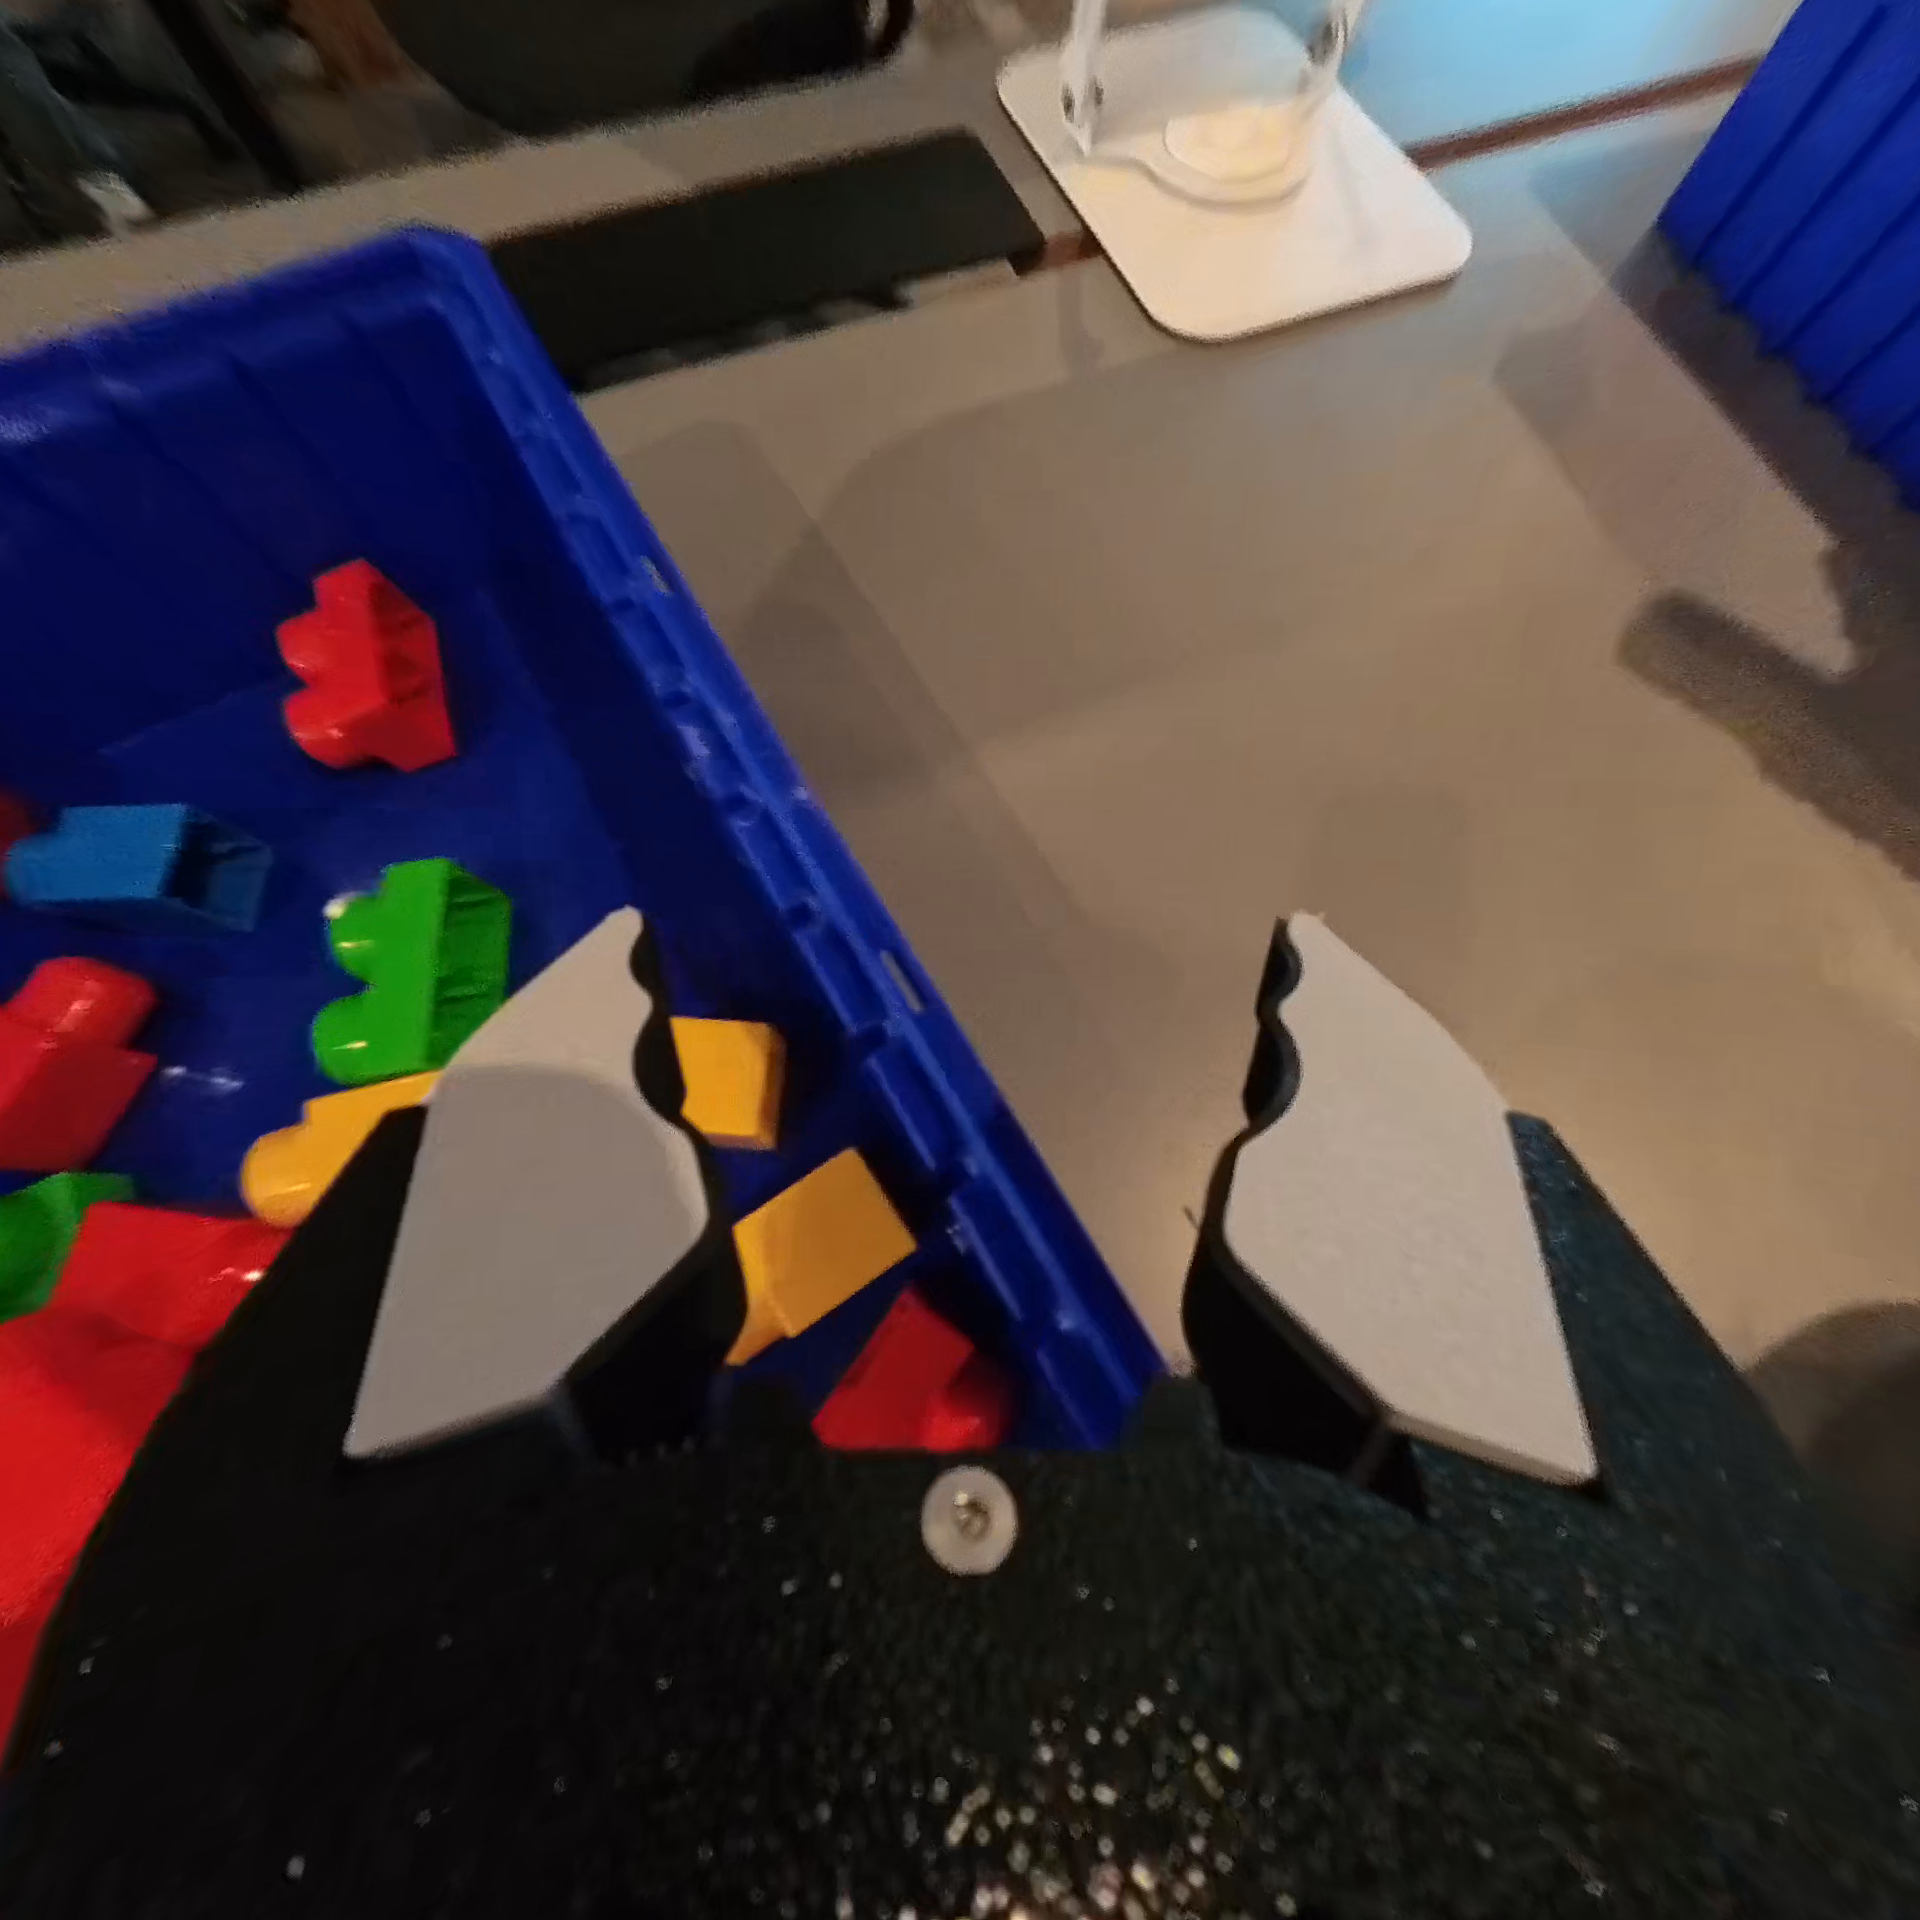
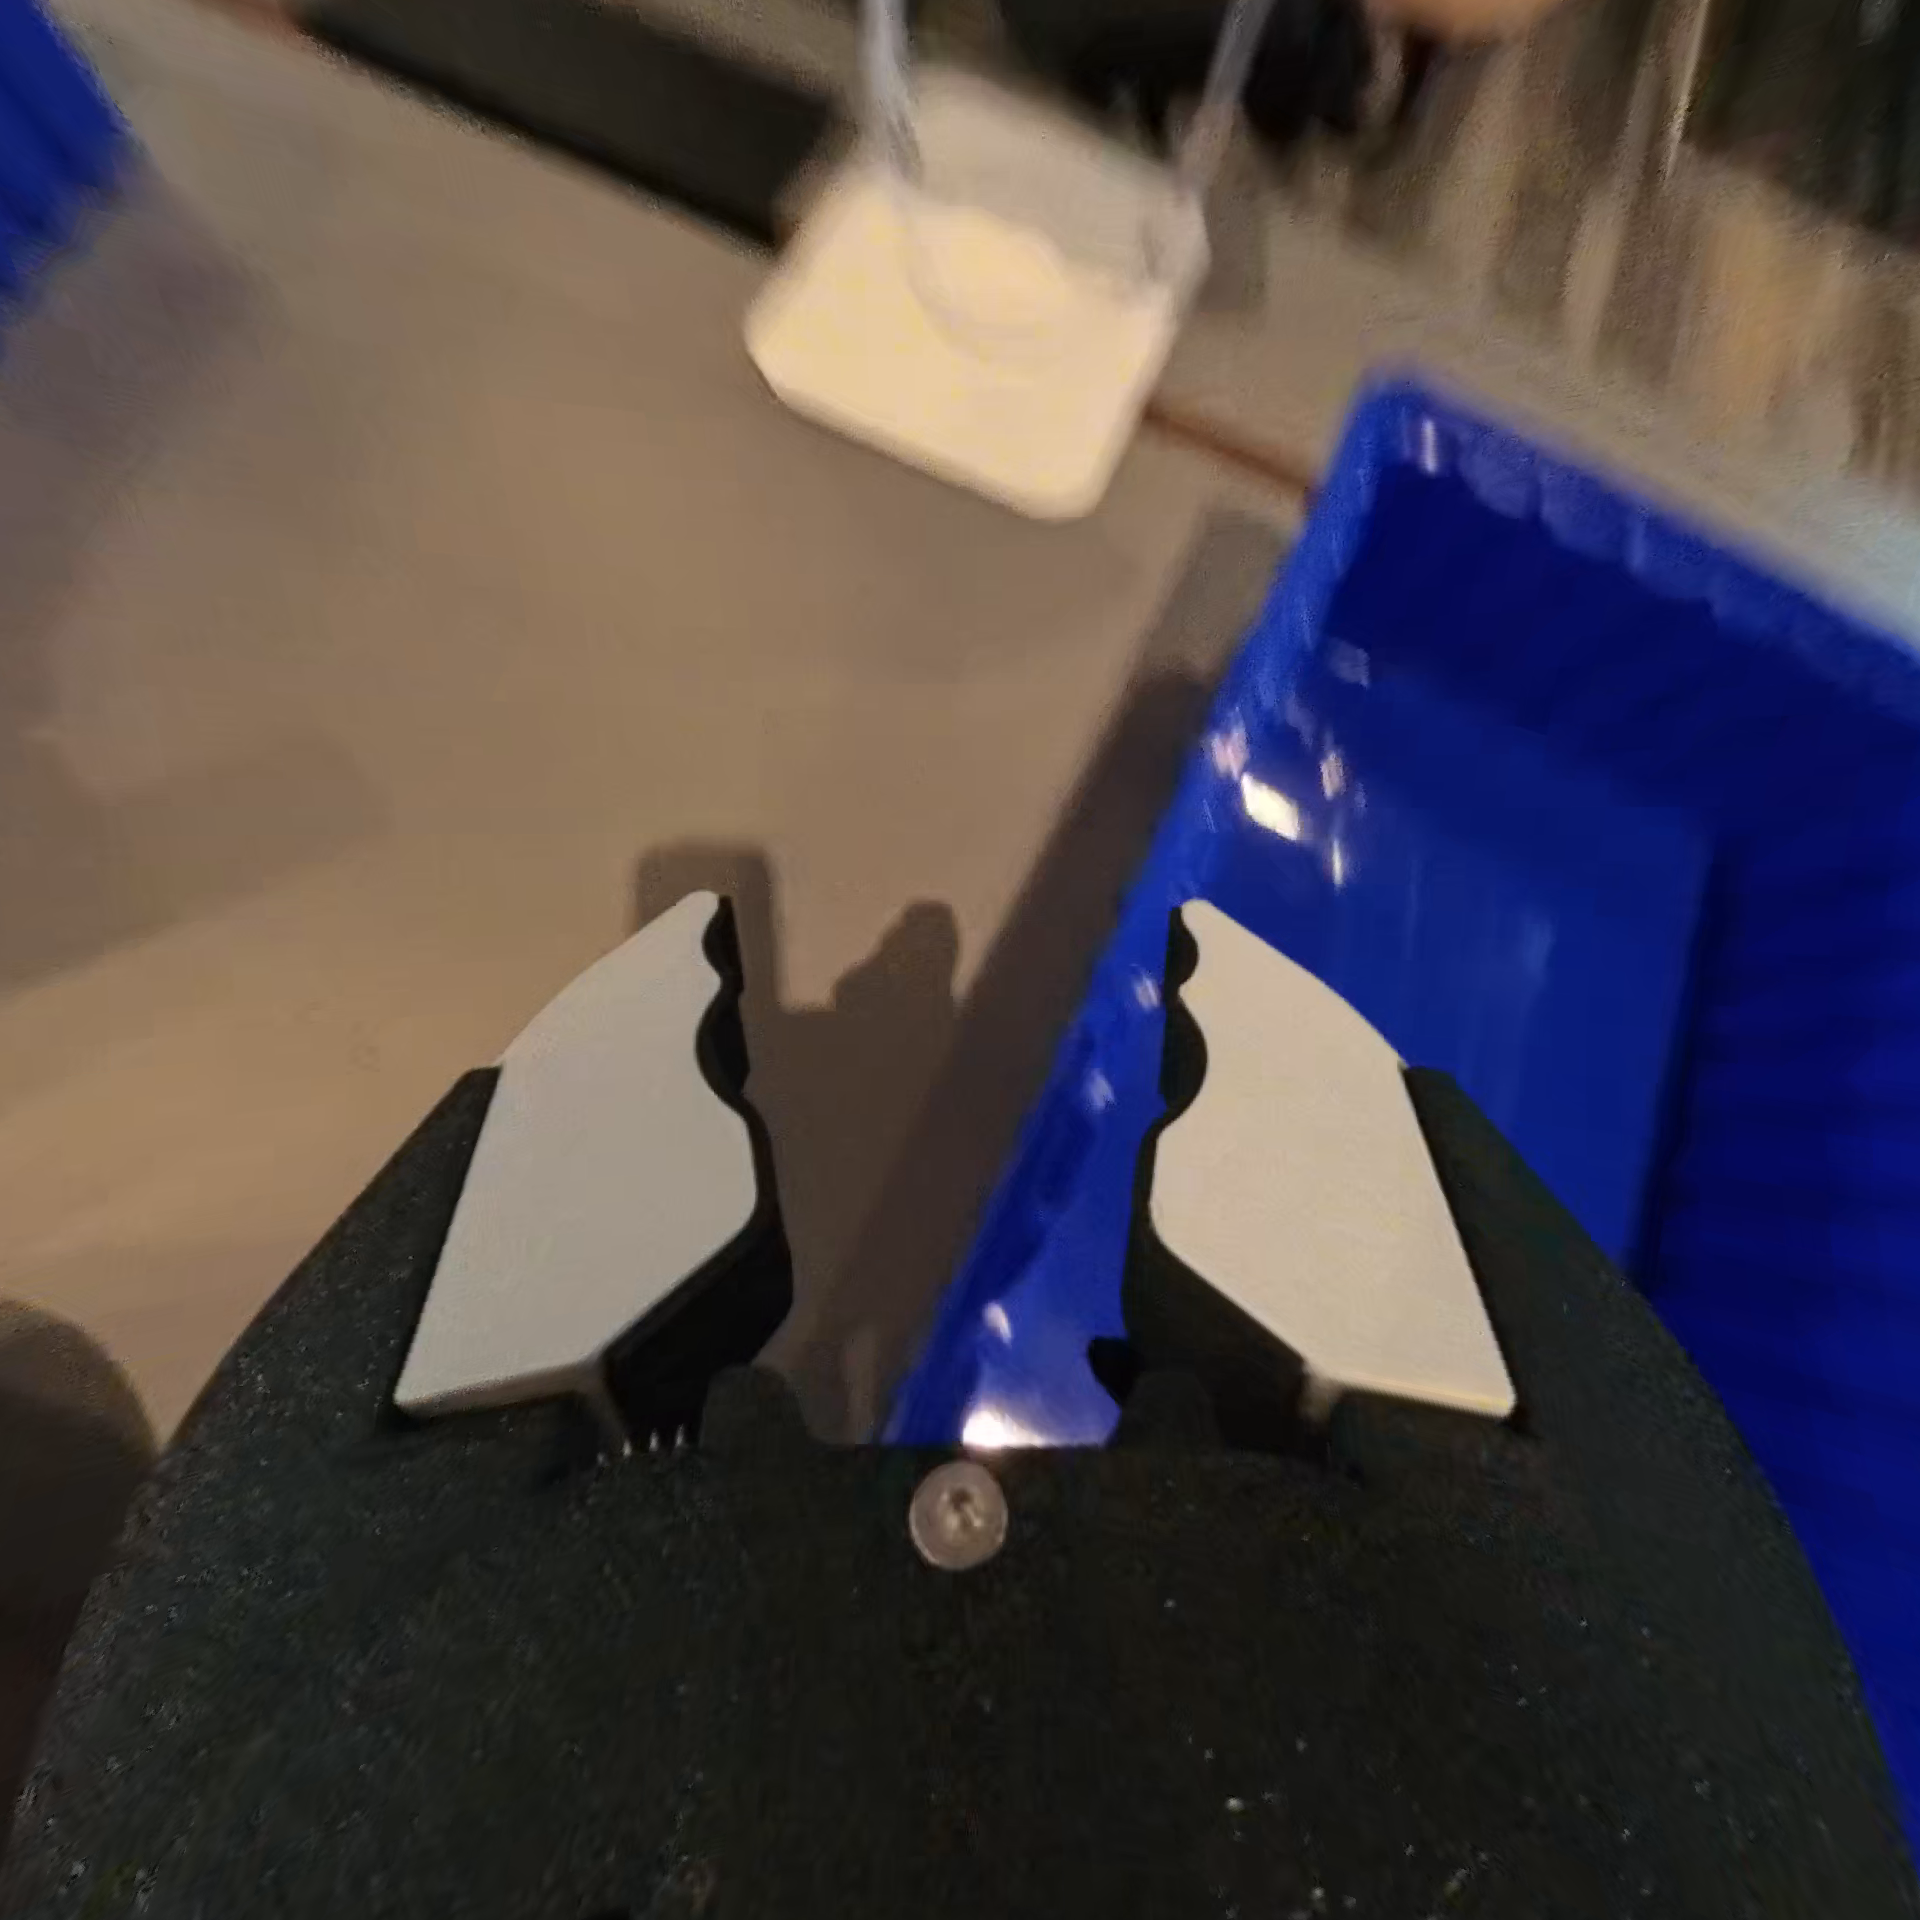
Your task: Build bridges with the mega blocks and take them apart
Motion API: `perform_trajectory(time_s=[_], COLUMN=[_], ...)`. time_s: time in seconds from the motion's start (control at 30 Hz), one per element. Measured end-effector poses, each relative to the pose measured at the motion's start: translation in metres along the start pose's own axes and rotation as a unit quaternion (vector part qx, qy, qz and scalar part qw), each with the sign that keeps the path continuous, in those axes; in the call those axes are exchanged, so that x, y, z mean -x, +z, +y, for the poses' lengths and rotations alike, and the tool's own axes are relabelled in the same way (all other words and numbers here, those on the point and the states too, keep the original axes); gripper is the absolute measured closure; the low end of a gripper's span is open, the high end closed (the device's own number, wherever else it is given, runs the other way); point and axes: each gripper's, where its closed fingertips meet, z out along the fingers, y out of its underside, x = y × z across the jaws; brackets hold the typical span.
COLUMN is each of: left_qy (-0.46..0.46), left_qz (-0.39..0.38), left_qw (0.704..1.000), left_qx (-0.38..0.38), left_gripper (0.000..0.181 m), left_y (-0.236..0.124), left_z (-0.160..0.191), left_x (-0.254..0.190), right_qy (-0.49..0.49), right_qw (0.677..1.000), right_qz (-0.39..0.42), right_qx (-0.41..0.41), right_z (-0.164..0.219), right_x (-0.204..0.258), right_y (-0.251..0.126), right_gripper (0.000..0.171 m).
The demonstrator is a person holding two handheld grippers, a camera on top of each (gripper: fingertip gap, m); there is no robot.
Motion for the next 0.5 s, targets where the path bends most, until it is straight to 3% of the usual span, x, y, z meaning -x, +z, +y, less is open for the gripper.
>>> perform_trajectory(time_s=[0.17,0.3,0.5], left_qy=[-0.013,-0.037,-0.071], left_qz=[-0.077,-0.138,-0.187], left_qw=[0.992,0.978,0.963], left_qx=[-0.104,-0.154,-0.181], left_gripper=[0.075,0.081,0.087], left_y=[-0.052,-0.098,-0.15], left_z=[-0.013,-0.002,0.027], left_x=[0.045,0.084,0.119], right_qy=[-0.132,-0.173,-0.152], right_qw=[0.961,0.931,0.872], right_qz=[-0.065,-0.143,-0.378], right_qx=[-0.236,-0.289,-0.271], right_z=[-0.084,-0.111,-0.145], right_x=[0.082,0.155,0.27], right_y=[-0.008,0.02,0.052], right_gripper=[0.091,0.088,0.08])
